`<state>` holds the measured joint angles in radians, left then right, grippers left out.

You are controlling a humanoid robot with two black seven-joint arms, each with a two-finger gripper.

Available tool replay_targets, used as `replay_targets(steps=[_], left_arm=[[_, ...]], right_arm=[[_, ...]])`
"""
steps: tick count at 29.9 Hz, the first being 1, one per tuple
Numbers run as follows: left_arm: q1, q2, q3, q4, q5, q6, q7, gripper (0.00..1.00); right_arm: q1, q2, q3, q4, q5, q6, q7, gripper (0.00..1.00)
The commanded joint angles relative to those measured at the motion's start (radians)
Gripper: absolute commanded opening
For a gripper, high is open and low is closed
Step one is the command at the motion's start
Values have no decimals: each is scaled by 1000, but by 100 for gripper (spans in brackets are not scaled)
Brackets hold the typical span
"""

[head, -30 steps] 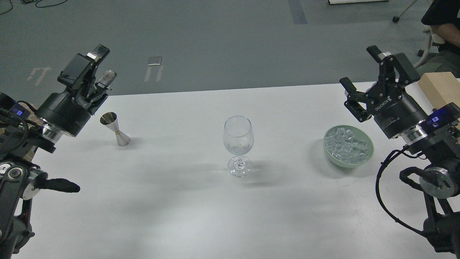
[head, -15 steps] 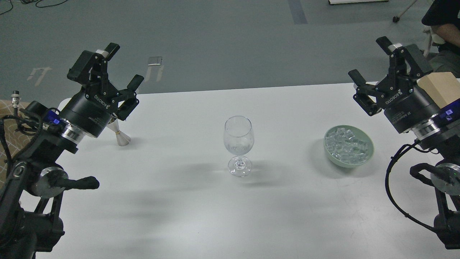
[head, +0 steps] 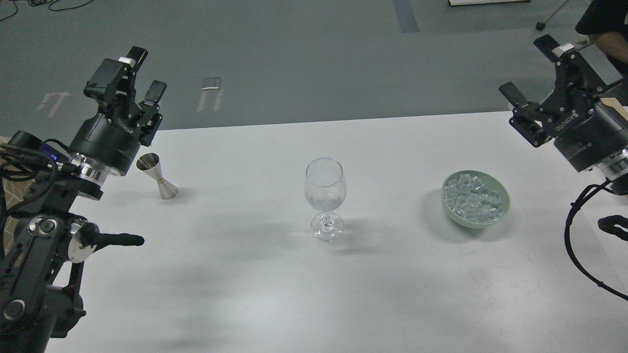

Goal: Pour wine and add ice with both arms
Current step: 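Swing the right gripper up and around to approach the ice bowl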

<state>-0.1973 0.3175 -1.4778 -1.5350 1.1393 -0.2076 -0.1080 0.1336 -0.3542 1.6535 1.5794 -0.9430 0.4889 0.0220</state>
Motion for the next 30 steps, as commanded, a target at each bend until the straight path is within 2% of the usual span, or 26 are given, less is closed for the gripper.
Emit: replay_targets(steps=[1, 5, 8, 13, 16, 22, 30], left_arm=[[7, -6, 1, -4, 36, 91, -27, 69], [12, 20, 8, -5, 30, 59, -45, 76], [10, 29, 21, -4, 39, 19, -74, 77], [13, -11, 47, -4, 141, 40, -104, 92], [16, -34, 45, -1, 189, 74, -107, 96], [18, -32, 42, -1, 186, 74, -102, 98], [1, -25, 50, 7, 183, 62, -107, 98]], right_arm=[[3, -81, -6, 5, -2, 0, -1, 100], [-2, -132, -9, 5, -20, 0, -2, 100], [0, -161, -12, 2, -103, 0, -2, 100], [0, -166, -12, 8, -270, 0, -2, 100], [-2, -196, -14, 13, -379, 0, -2, 100], [-3, -226, -27, 59, -636, 0, -1, 100], [40, -276, -147, 97, -813, 0, 7, 100]])
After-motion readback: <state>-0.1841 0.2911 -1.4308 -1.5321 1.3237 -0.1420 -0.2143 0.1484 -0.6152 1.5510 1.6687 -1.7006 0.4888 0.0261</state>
